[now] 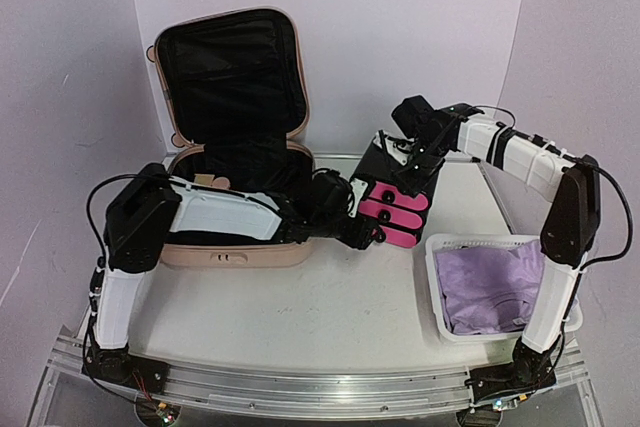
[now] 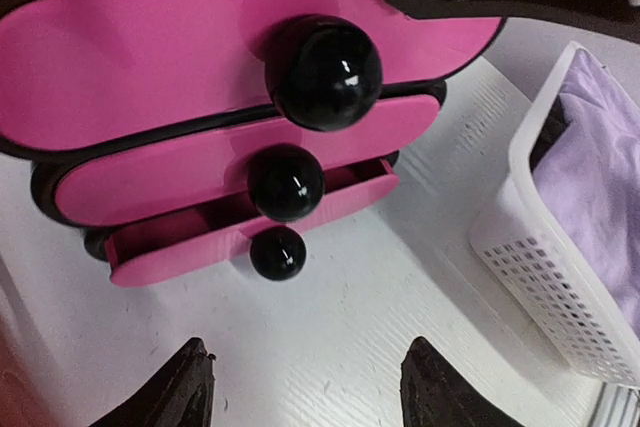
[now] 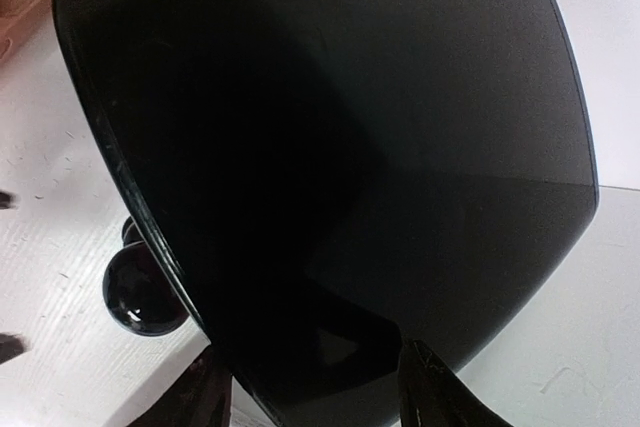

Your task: Open, take out, and arrange the luggage

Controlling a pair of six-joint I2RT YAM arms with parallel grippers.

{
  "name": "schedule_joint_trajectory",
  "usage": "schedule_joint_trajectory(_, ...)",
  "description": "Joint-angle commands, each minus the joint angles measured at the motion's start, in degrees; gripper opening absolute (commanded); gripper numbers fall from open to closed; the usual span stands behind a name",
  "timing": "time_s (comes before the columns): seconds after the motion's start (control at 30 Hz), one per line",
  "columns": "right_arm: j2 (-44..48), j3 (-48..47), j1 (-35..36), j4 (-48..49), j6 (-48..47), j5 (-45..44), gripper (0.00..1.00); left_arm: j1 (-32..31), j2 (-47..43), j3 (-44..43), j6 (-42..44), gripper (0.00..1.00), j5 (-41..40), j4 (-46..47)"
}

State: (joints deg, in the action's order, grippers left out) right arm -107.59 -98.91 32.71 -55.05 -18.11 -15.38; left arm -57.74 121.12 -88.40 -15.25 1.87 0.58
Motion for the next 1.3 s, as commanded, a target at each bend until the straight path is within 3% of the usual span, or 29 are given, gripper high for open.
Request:
schedule_joint_trajectory(0.0, -0.4, 2.3, -0.6, -2.4, 3.0, 8.6, 0.56, -0.4, 6.5, -6.3, -0.2, 0.66, -7.0, 9.9)
schedule_joint_trajectory(0.13, -0.2, 2.3, -0.8, -2.4, 3.0, 8.9, 0.55, -0.6, 10.3, -9.6, -2.1, 0.68, -10.3, 11.7)
schedule_joint_trajectory(0.33, -0.1, 2.3, -0.8, -2.4, 4.0, 10.6, 0.52, -1.0, 13.4, -12.1, -4.0, 0.6, -11.4, 15.1)
schedule_joint_trajectory(0.47, -0.1, 2.4, -0.9, -2.3, 4.8, 11.8, 0.51, -1.3, 13.3, -10.5, -5.9, 0.54, -13.3, 19.2)
schedule_joint_trajectory(0.63, 0.2, 2.3, -0.9, -2.3, 5.0, 11.7, 0.51, -1.2, 13.3, -8.8, -6.7, 0.57, -13.0, 24.0)
schedule_joint_trajectory(0.97, 0.9, 1.8, -0.9, -2.6, 5.7, 12.4, 0.49, -1.2, 15.6, -11.0, -7.0, 0.47, -14.1, 24.4)
schedule_joint_trajectory(1.13, 1.2, 1.8, -0.9, -2.6, 5.8, 12.5, 0.49, -1.2, 16.3, -11.2, -6.8, 0.48, -16.7, 24.2)
schedule_joint_trajectory(1.27, 1.3, 1.7, -0.9, -2.8, 6.0, 12.3, 0.49, -1.3, 16.6, -12.5, -6.1, 0.41, -16.1, 24.0)
